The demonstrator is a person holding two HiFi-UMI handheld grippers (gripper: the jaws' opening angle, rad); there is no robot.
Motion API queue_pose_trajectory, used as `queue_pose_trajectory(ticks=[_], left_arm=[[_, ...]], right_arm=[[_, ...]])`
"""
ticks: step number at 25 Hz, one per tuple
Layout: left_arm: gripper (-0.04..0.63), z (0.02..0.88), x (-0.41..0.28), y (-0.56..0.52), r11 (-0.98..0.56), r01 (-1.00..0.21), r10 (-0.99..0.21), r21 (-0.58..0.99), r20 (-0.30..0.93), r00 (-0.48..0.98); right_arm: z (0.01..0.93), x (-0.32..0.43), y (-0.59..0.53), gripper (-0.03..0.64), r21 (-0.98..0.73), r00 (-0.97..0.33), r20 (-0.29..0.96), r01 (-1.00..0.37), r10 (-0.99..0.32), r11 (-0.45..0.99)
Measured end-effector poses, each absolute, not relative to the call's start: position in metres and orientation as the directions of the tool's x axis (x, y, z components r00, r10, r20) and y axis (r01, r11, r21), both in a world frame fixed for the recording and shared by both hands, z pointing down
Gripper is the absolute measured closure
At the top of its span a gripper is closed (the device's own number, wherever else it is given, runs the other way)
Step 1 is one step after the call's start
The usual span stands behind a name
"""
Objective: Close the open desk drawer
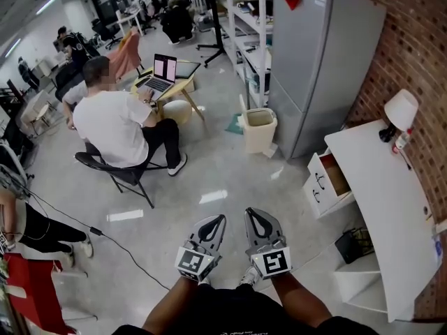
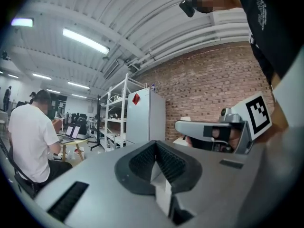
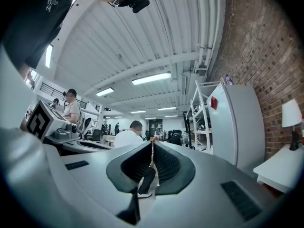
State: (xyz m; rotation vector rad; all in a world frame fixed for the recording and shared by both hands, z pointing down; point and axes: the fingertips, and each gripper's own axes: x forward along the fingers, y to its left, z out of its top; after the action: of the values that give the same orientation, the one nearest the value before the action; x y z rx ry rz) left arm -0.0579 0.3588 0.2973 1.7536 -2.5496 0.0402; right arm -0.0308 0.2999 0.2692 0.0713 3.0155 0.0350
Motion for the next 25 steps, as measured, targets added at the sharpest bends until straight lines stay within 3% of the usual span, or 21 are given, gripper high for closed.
queue_pose_trajectory(ticks=[13, 17, 25], left_arm=[[0.588, 0.288, -0.049, 0.335, 0.338, -0.941, -0.94, -0.014, 0.047, -0.338], [0.588, 0.293, -0.052, 0.328, 0.314, -0.949, -0.948, -0.021, 0.05, -0.315], [0.588, 0.291, -0.08, 0.323, 0.297, -0.955, -0.954, -0.01, 0.04, -0.297]], right_arm=[[0.273, -0.007, 0.279, 0.586, -0.005, -0.994, -0.105, 0.02, 0.019, 1.0], [0.268, -0.005, 0.278, 0.586, -0.014, -0.989, -0.149, -0.015, -0.017, 1.0], [0.265, -0.032, 0.279, 0.588, -0.001, -0.991, -0.133, -0.019, -0.019, 1.0]])
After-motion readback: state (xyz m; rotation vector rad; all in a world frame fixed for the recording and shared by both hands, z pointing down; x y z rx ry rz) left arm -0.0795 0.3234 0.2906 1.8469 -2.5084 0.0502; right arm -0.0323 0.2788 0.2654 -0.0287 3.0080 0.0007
